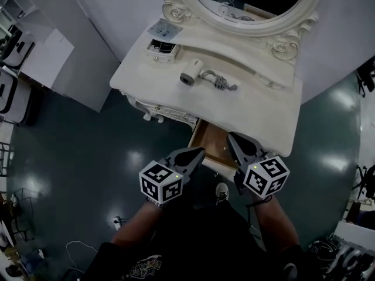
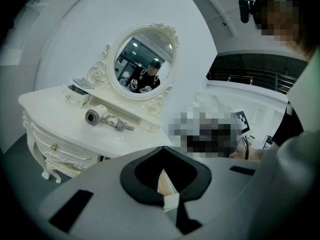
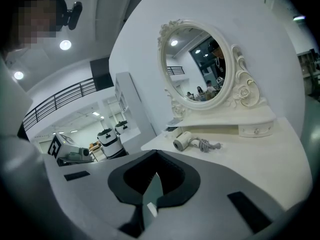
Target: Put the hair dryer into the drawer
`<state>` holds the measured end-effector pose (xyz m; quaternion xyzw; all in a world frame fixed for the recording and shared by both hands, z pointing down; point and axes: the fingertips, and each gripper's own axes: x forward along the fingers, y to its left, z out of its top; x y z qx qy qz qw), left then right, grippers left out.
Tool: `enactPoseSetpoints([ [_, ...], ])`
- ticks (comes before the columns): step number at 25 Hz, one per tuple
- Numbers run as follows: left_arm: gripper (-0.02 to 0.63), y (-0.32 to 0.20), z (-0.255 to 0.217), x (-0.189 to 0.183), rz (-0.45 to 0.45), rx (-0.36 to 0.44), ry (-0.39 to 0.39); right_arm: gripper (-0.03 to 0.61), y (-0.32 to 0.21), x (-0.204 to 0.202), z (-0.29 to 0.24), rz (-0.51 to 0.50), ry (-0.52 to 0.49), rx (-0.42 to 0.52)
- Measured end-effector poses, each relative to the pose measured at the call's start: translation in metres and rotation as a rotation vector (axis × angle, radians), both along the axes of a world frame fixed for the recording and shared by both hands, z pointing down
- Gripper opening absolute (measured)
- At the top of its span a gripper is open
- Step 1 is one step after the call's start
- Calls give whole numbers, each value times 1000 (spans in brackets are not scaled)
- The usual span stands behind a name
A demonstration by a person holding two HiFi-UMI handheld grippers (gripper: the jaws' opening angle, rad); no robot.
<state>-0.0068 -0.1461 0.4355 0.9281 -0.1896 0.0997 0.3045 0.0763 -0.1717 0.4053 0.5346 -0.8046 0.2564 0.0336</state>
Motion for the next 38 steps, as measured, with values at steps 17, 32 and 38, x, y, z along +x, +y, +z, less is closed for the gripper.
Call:
enactPoseSetpoints([
  [17,3,-58,28,-38,59,-35,-27,32,-104,-3,47,22,131,-70],
  [32,3,-106,55,-65,39,-65,-49,128,-215,21,113,-38,380,-184],
  [38,3,-109,70,-82,4,-102,-56,233,-261,34,145,-175,643,-273],
])
